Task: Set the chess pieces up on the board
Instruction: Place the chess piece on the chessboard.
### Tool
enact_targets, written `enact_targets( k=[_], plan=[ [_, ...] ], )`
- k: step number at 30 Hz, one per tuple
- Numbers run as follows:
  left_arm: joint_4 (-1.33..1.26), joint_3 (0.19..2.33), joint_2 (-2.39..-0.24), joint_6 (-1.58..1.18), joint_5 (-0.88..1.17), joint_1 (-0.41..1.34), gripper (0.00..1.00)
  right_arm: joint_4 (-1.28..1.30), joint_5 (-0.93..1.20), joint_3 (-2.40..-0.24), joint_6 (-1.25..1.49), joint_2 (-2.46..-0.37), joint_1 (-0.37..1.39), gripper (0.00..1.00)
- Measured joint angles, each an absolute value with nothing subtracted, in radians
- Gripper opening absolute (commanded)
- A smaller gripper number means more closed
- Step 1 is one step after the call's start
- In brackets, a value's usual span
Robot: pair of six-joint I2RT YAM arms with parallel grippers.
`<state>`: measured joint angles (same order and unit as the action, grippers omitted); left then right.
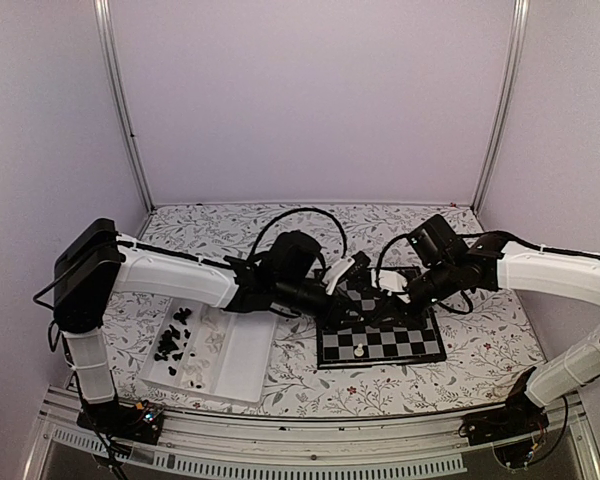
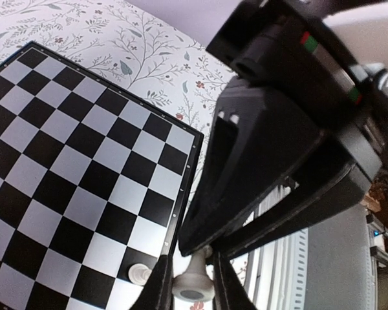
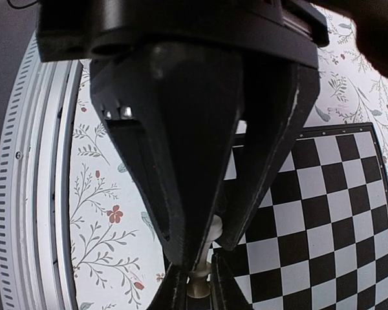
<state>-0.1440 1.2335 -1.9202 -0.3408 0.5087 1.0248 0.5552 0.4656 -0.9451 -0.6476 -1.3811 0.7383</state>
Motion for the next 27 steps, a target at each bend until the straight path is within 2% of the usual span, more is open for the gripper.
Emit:
enact_targets(
  k=[4,8,15,21,27],
  plan=[
    [-0.156,1.232,-1.920,-0.353,0.503,1.022,0.10,0.567,0.472,-0.958,-0.636,-1.372,0.717,0.40],
    [-0.190,1.231,-1.910,-0.365,0.461,1.016,0.10,0.578,0.556,-1.054,-0.582,-1.361,0.589,0.46],
    [-0.402,1.201,-1.839,-0.373,0.276,1.015,0.11,0.517,0.863,-1.183,-0.360,-1.383,0.357,0.55],
    [-0.520,1.210,-1.825,-0.321,0.125,1.031,0.11,0.516,1.118,-1.186,-0.200,-1.526,0.327,0.56],
    [-0.517,1.272,-1.855,-0.291,0.092,1.042,0.11,0.485,1.291,-1.184,-0.089,-1.559,0.327,0.50]
  ],
)
